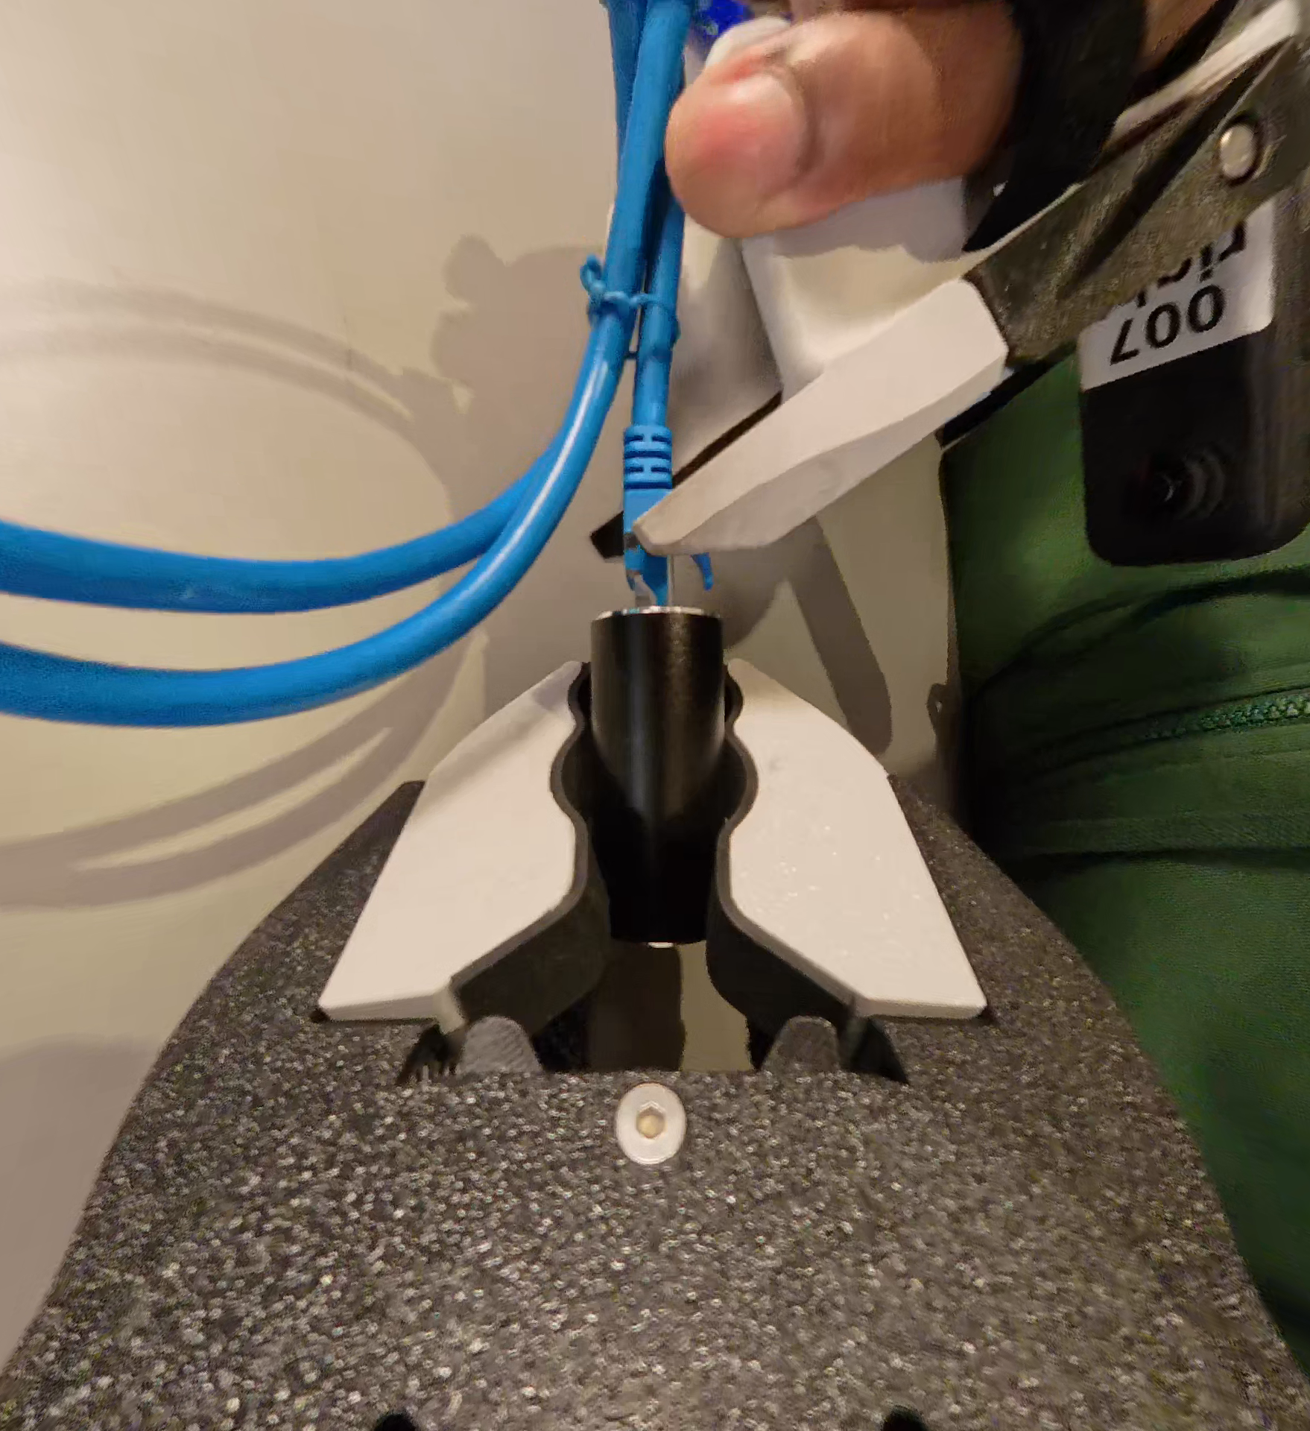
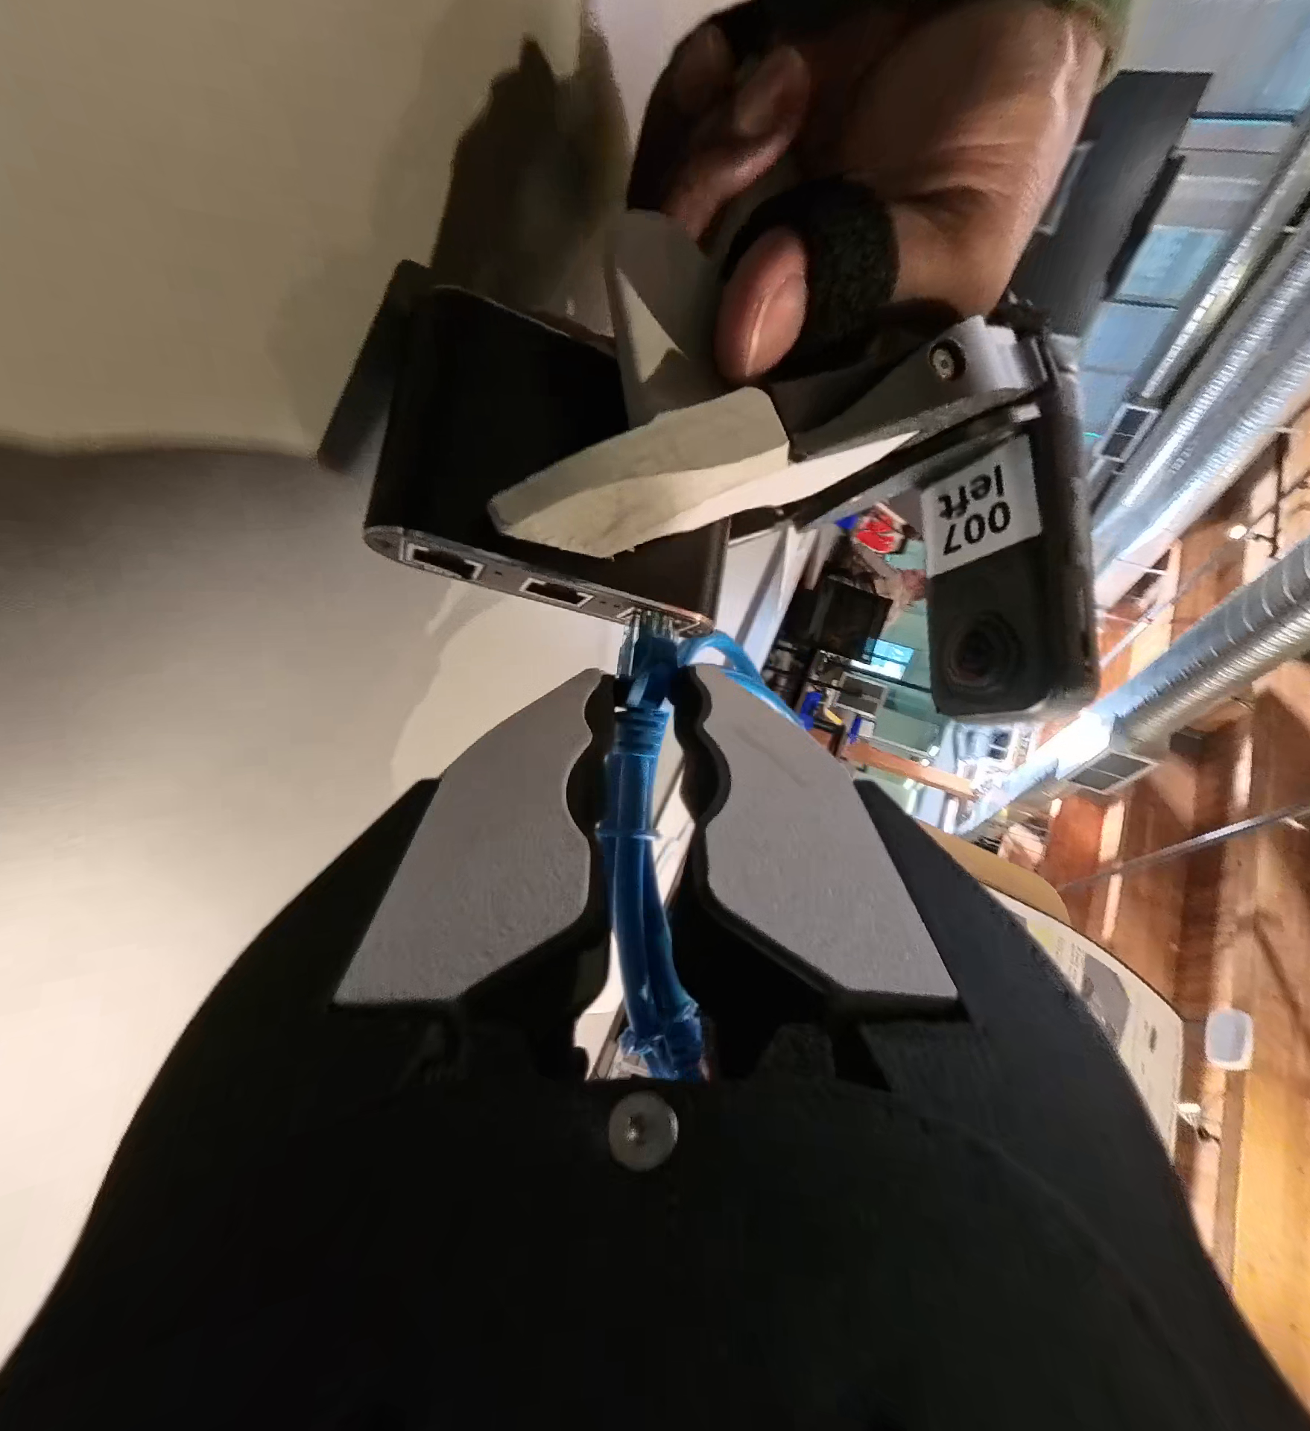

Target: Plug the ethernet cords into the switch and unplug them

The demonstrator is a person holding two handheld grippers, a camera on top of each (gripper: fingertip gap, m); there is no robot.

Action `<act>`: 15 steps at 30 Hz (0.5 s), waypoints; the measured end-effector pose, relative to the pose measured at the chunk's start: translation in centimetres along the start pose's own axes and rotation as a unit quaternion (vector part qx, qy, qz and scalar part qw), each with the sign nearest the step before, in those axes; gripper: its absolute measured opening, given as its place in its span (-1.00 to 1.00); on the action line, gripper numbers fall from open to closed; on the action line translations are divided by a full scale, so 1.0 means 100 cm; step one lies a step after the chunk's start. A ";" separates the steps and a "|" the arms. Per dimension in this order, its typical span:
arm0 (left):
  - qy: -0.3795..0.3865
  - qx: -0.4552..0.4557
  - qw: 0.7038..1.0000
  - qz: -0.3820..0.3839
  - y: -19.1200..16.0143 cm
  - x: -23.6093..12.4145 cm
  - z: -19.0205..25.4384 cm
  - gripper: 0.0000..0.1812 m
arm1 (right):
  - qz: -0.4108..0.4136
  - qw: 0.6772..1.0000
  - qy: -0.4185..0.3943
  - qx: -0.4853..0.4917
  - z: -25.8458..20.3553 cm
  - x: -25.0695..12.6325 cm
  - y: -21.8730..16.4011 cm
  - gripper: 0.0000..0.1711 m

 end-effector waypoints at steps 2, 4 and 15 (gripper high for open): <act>-0.003 0.006 1.000 -0.009 0.000 0.003 0.003 -0.69 | 0.005 1.000 0.020 -0.006 0.000 -0.004 0.002 -0.83; -0.007 0.011 1.000 -0.020 0.000 0.006 0.006 -0.69 | 0.006 0.999 0.032 -0.011 0.000 -0.006 0.006 -0.83; -0.005 -0.033 0.995 0.098 0.007 -0.015 -0.013 -0.69 | -0.053 0.994 -0.073 0.054 0.007 0.007 -0.004 -0.74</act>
Point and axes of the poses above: each gripper's, where its closed fingertips meet, x out along the fingers, y out of its top, z = x × y across the jaws, the point moved 5 cm from there along -x, back along the fingers, and after that the axes turned 10 degrees about -z, right-handed, at the moved point
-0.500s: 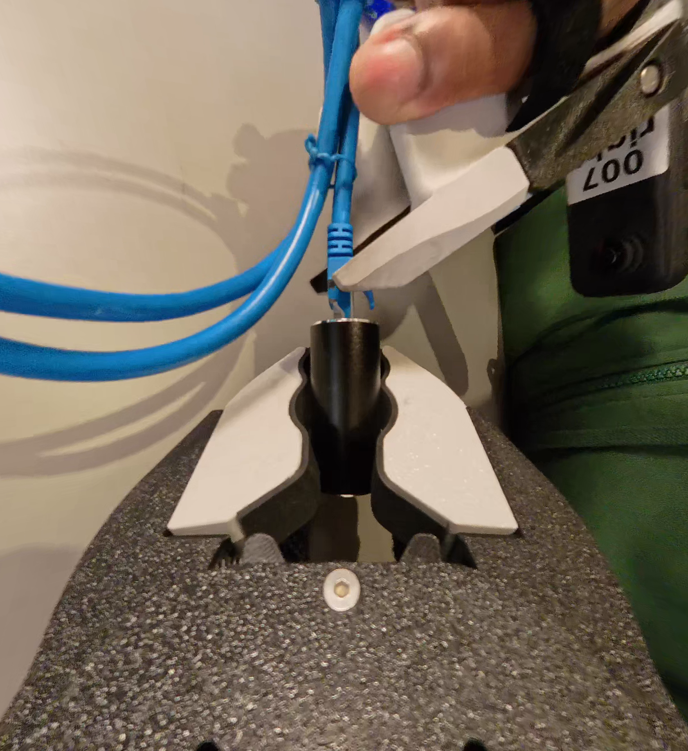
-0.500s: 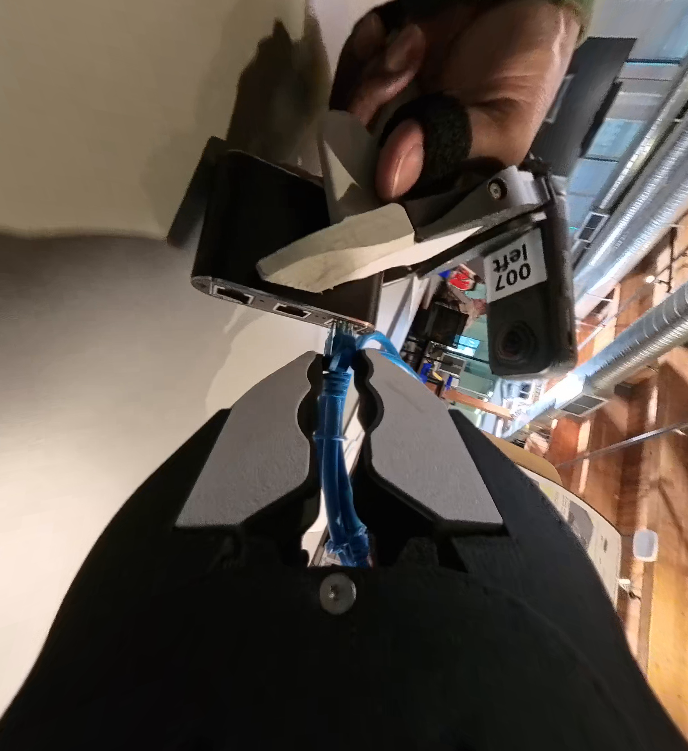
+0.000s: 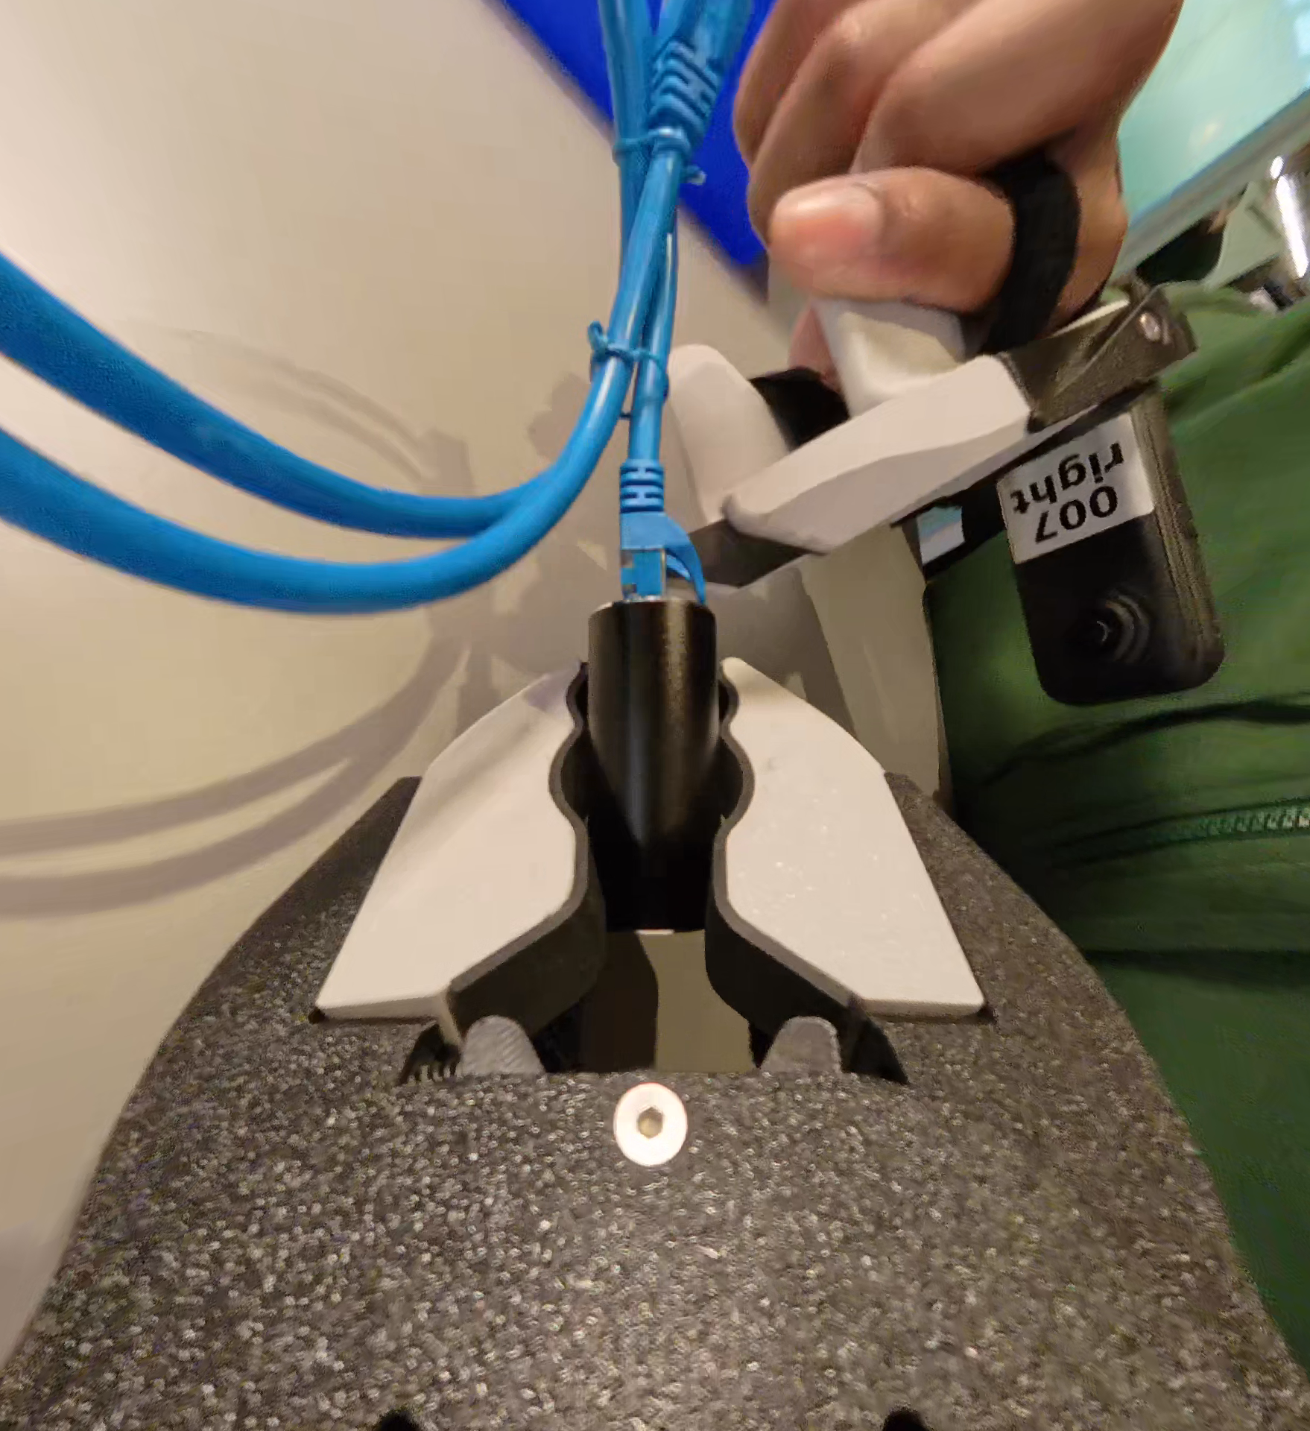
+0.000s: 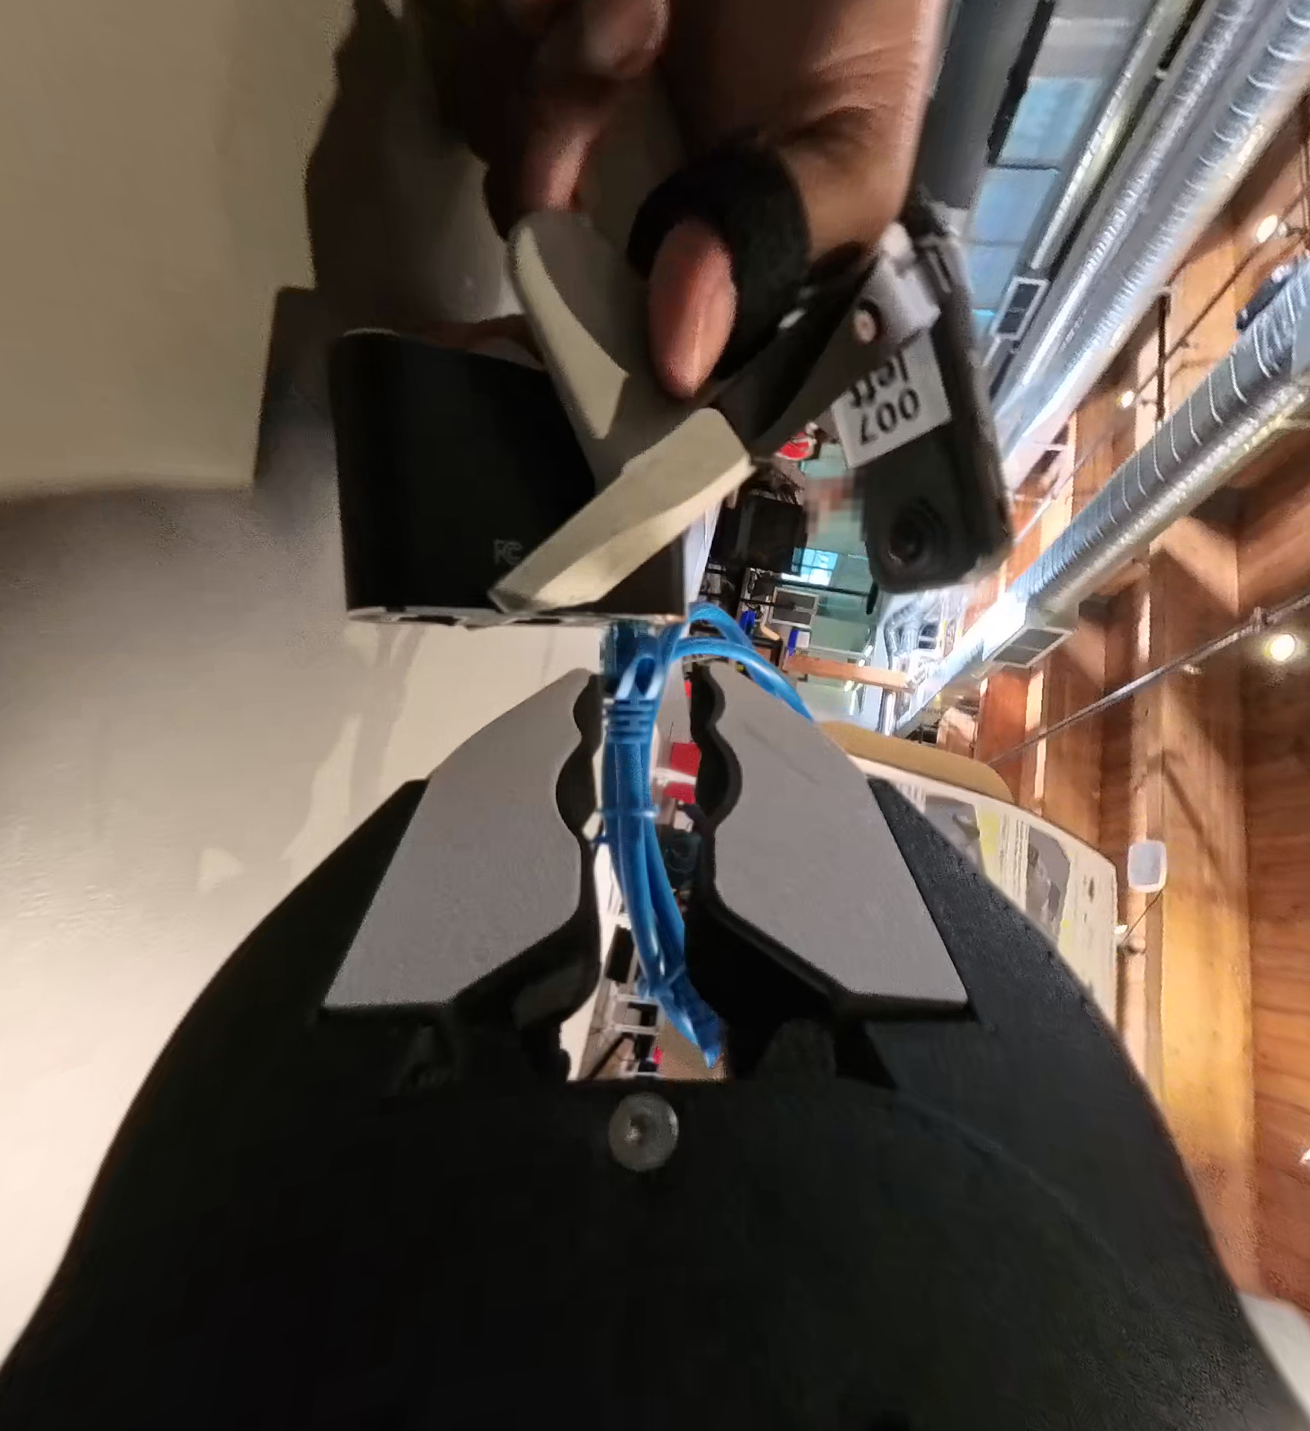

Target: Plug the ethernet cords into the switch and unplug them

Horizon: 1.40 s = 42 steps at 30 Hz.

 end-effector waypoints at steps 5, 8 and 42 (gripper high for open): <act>0.001 -0.030 0.999 0.043 0.004 -0.008 -0.008 -0.70 | -0.019 0.997 -0.002 0.075 -0.004 -0.007 -0.019 -0.70; -0.006 -0.032 0.998 0.054 0.006 -0.008 -0.007 -0.70 | -0.011 0.996 0.015 0.086 -0.018 -0.012 -0.020 -0.62; -0.083 -0.126 0.977 0.153 0.017 -0.013 -0.010 -0.58 | 0.018 0.993 -0.110 0.035 -0.024 -0.006 -0.019 -0.73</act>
Point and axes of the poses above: each gripper's, where its closed fingertips meet, x out along the fingers, y out of its top, z = x × y across the jaws, the point moved 5 cm from there along -x, back along the fingers, and after that the axes turned 10 degrees about -z, right-handed, at the moved point
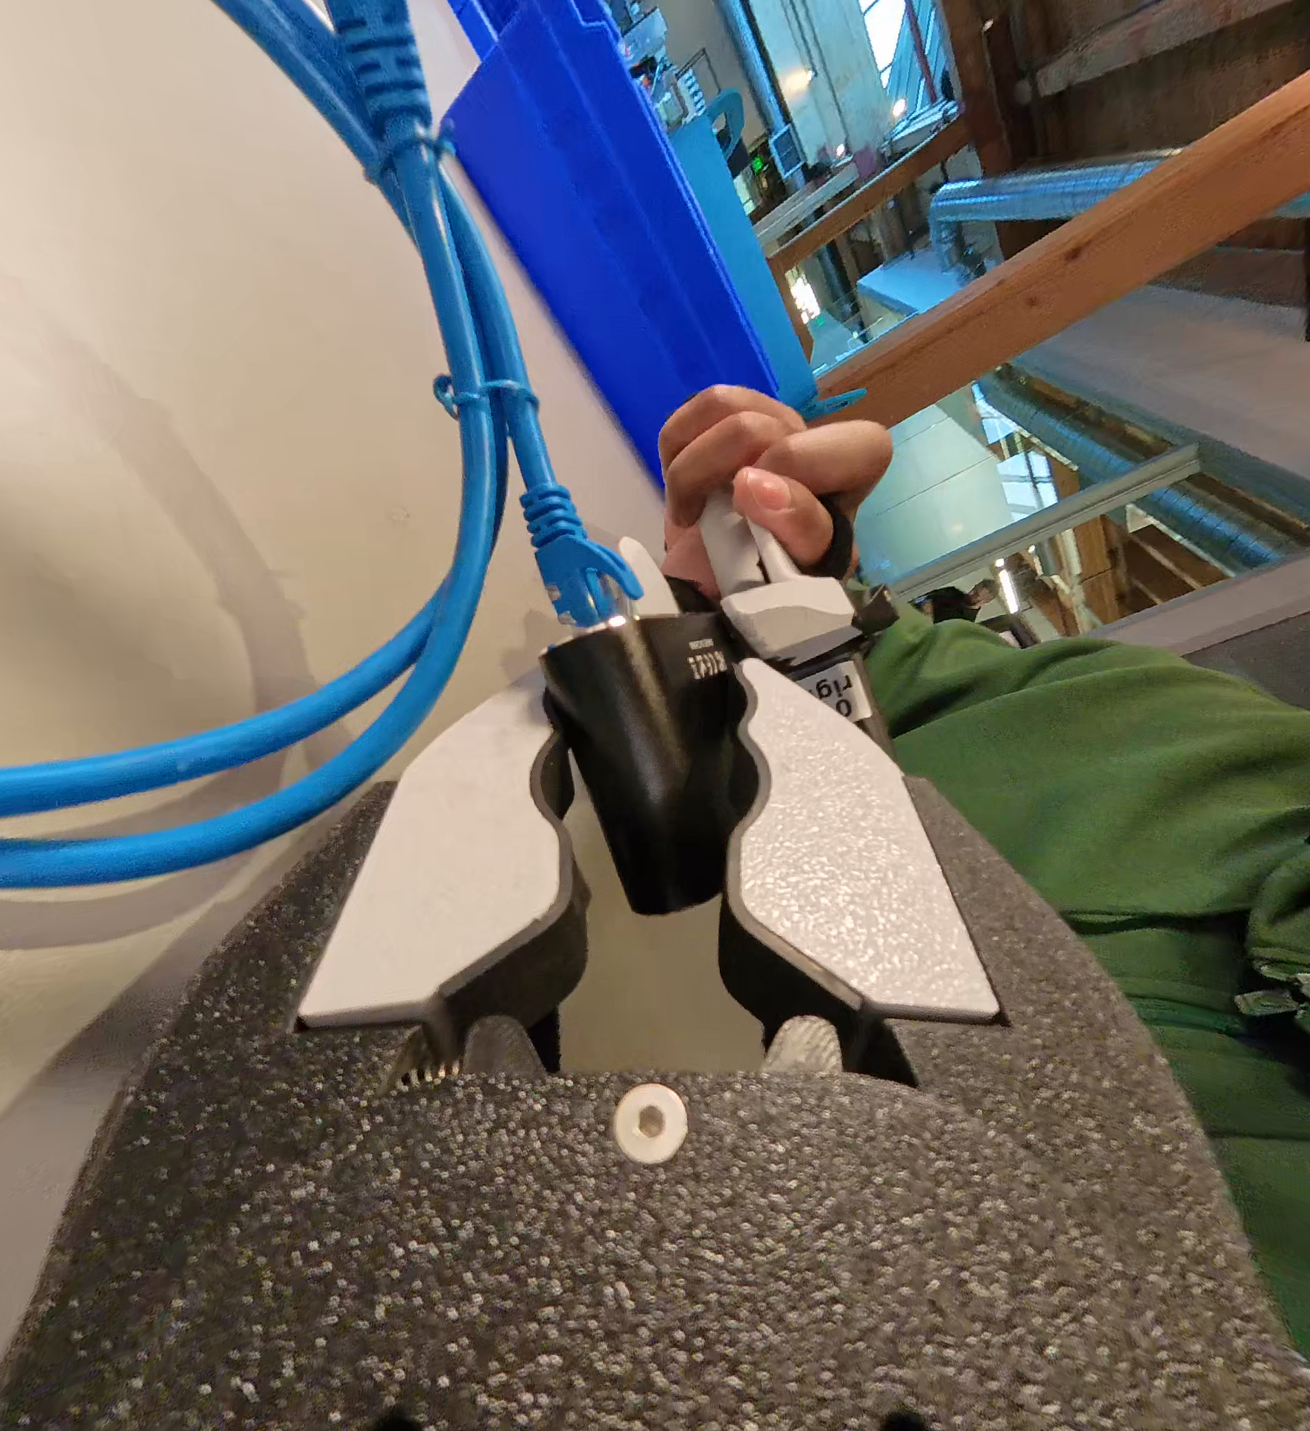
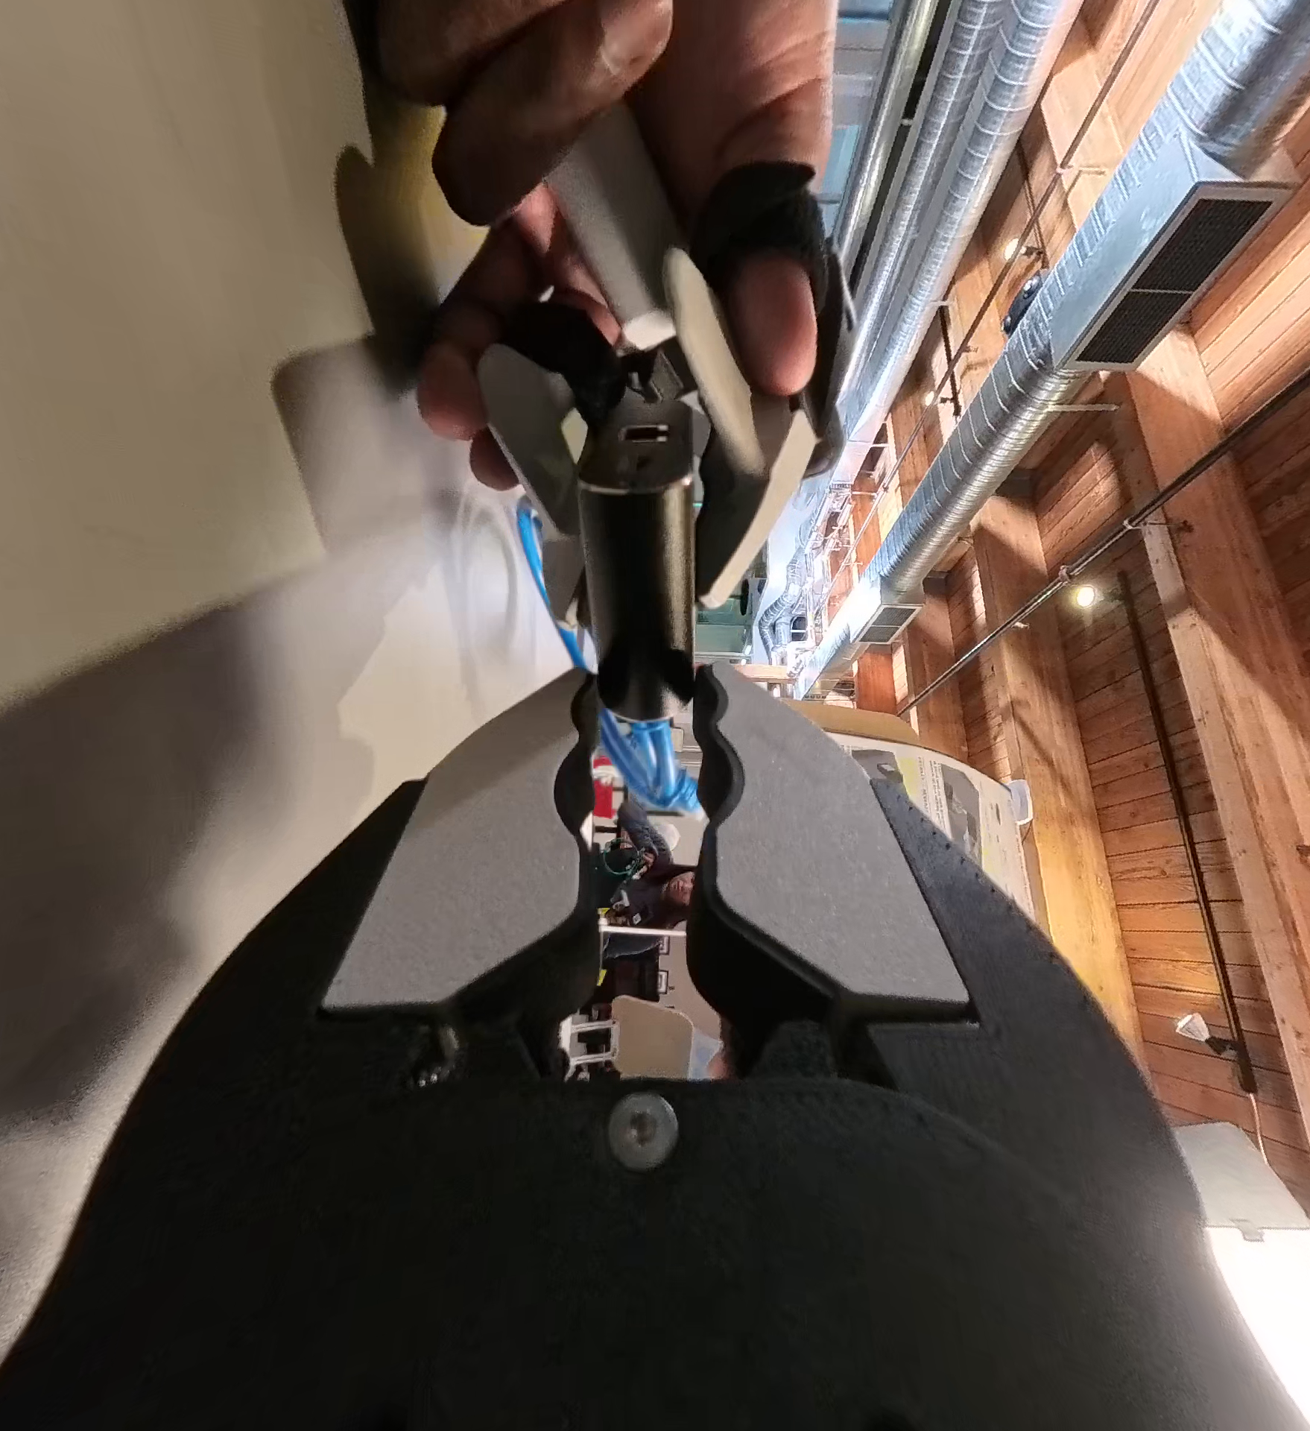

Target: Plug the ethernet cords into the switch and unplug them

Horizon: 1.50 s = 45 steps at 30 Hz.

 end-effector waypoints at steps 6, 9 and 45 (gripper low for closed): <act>0.062 0.034 0.997 -0.042 -0.003 -0.004 -0.003 -0.52 | -0.001 1.000 0.013 0.003 -0.004 0.001 -0.002 -0.73; 0.114 0.067 0.988 -0.080 -0.005 -0.009 -0.002 -0.45 | -0.001 1.000 0.016 0.007 -0.005 0.002 -0.003 -0.74; 0.343 0.282 0.888 0.121 0.016 -0.129 0.081 -0.44 | 0.104 0.905 0.296 0.287 -0.017 -0.016 -0.005 -0.52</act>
Point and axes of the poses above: each gripper's, where its closed fingertips meet, x out along the fingers, y out of its top, z = x × y across the jaws, the point moved 5 cm from there along -x, back along the fingers, and after that the axes turned 10 degrees about -z, right-handed, at the moved point
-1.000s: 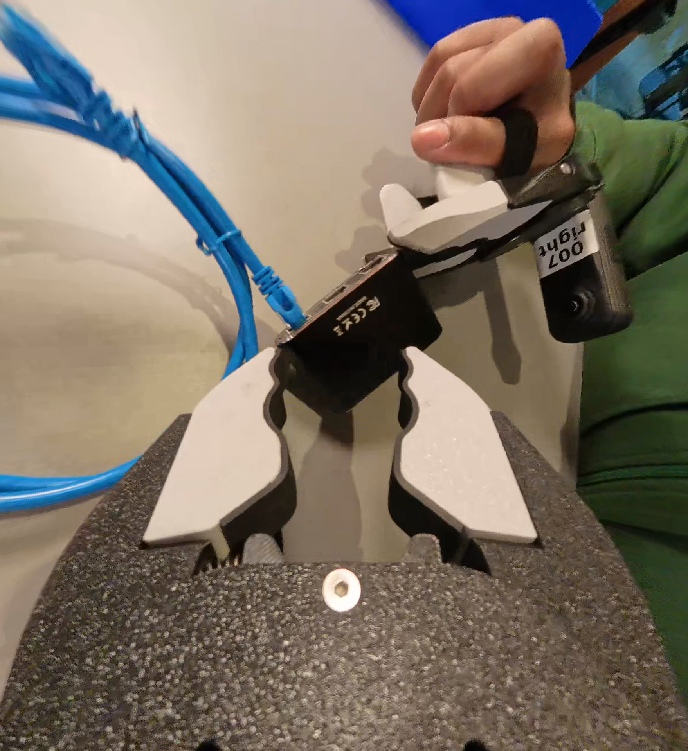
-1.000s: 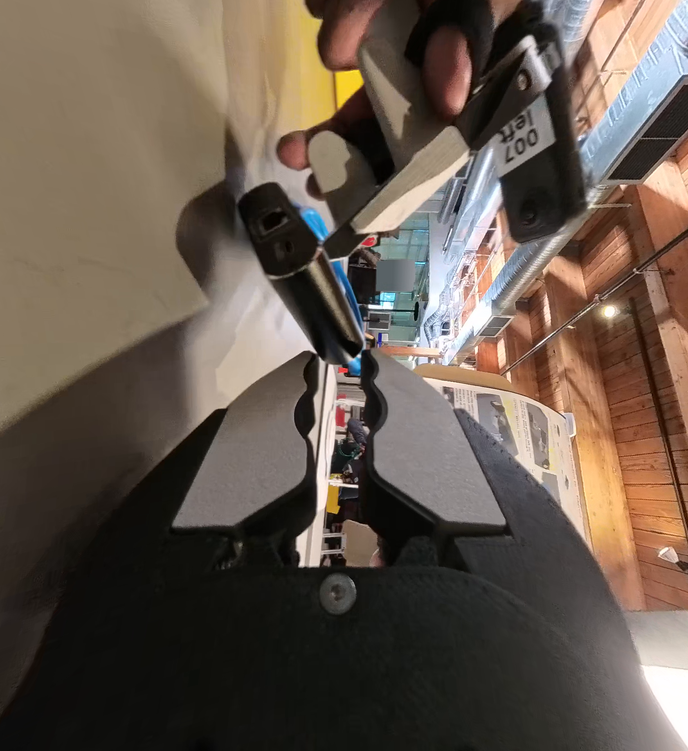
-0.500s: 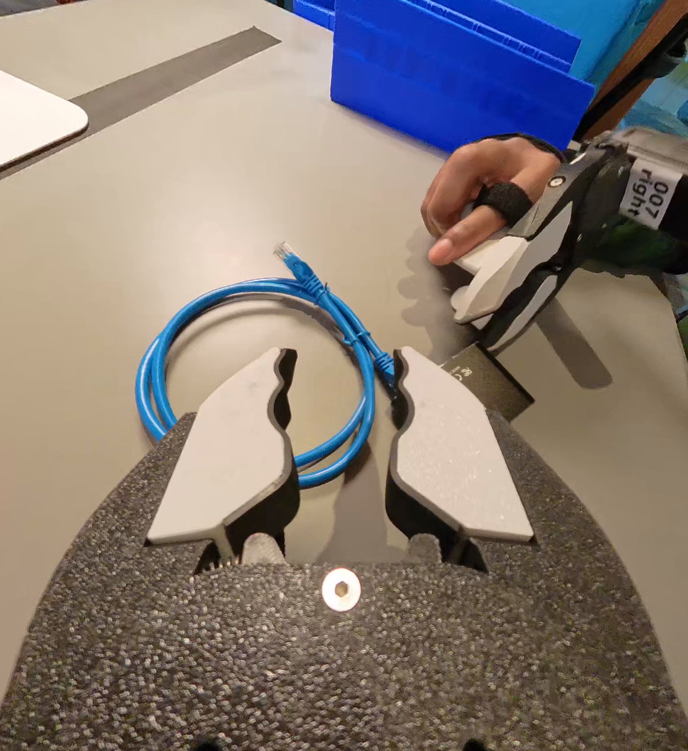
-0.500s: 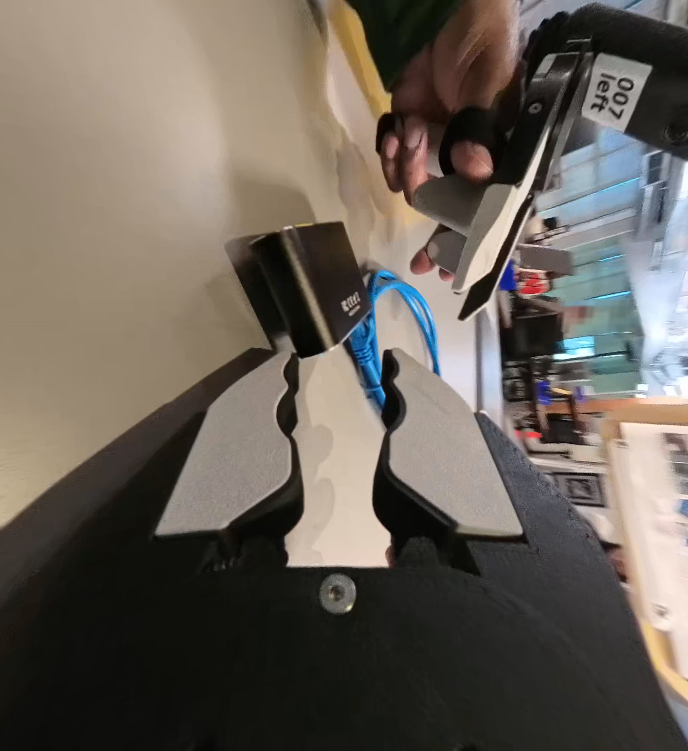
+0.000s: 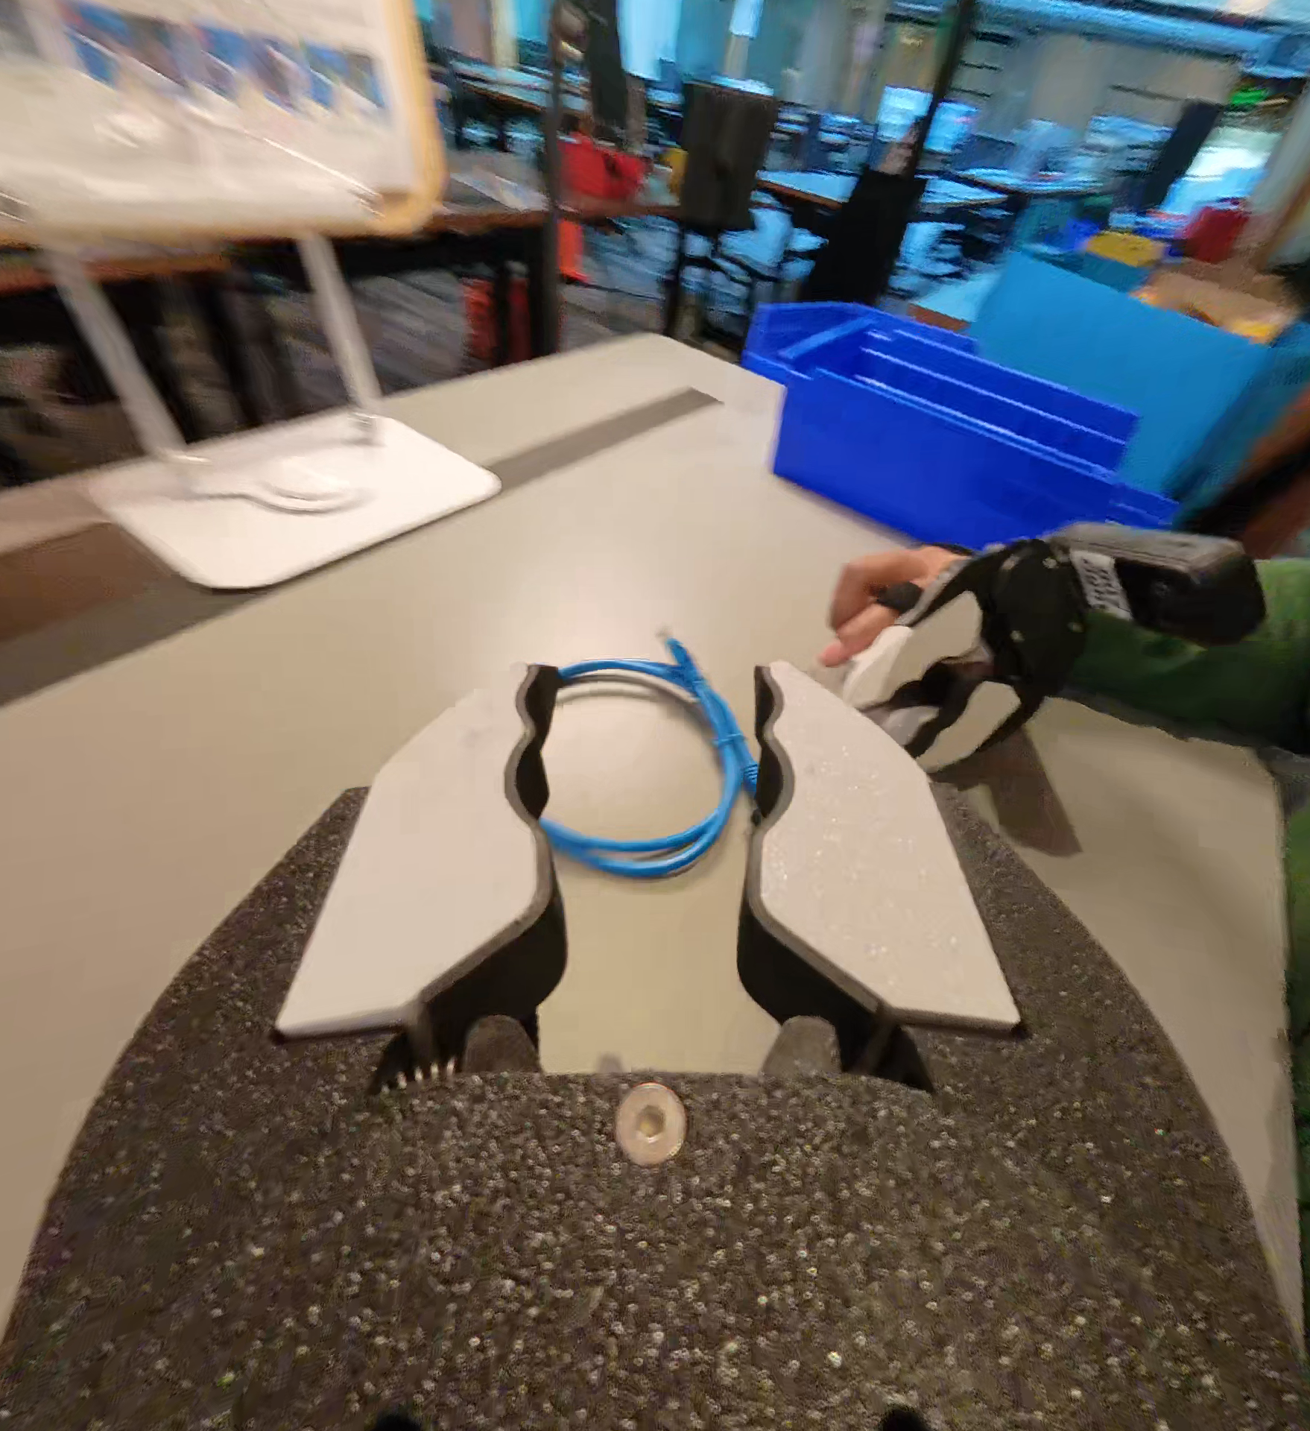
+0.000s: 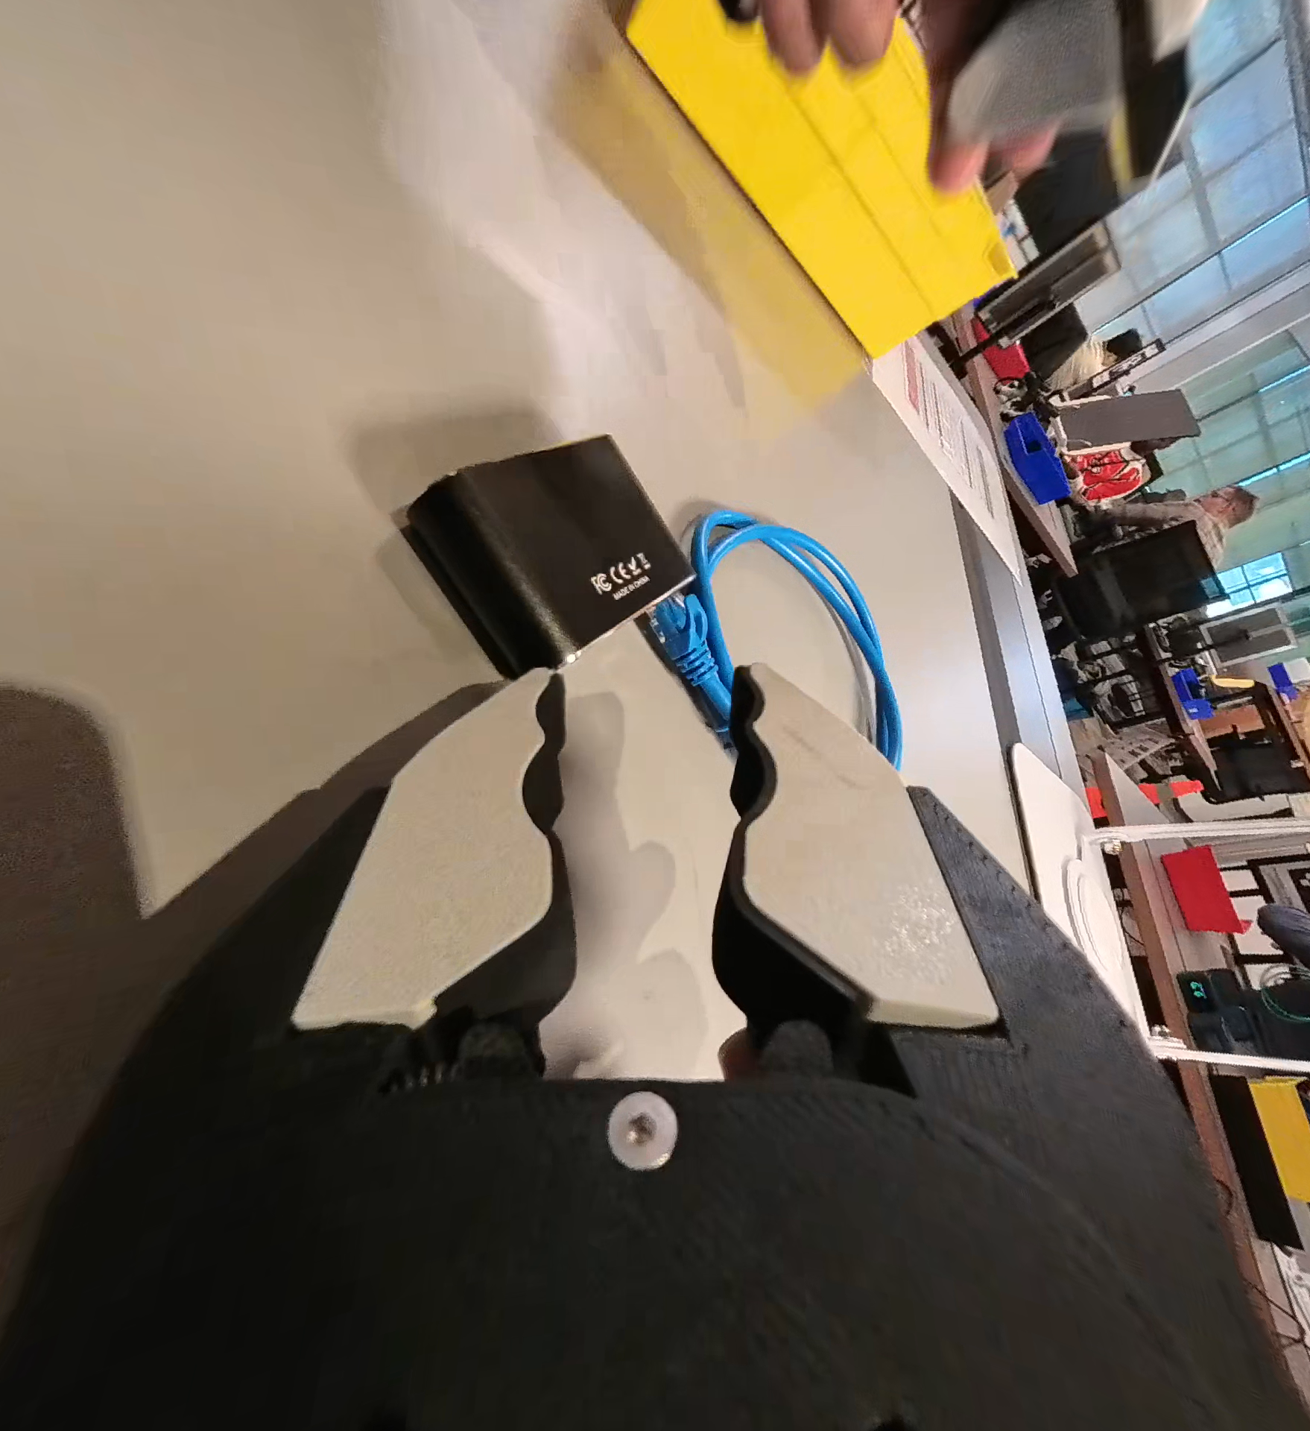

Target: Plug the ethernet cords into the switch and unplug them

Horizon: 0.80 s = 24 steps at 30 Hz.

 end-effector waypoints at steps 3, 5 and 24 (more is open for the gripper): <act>0.146 0.025 0.989 0.004 0.008 -0.074 -0.024 -0.45 | -0.004 1.000 0.000 0.002 0.001 0.001 0.000 -0.54; 0.251 0.029 0.967 -0.026 0.004 -0.122 -0.051 -0.51 | -0.005 1.000 0.000 0.000 0.001 0.002 -0.001 -0.56; 0.289 -0.346 0.865 -0.221 -0.144 -0.189 -0.182 -0.48 | -0.013 0.999 -0.013 -0.026 -0.002 0.004 0.000 -0.74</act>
Point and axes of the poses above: each gripper's, where its closed fingertips meet, x out along the fingers, y out of its top, z = x × y across the jaws, the point moved 5 cm from there along -x, back along the fingers, and after that the axes turned 10 degrees about -z, right-handed, at the moved point
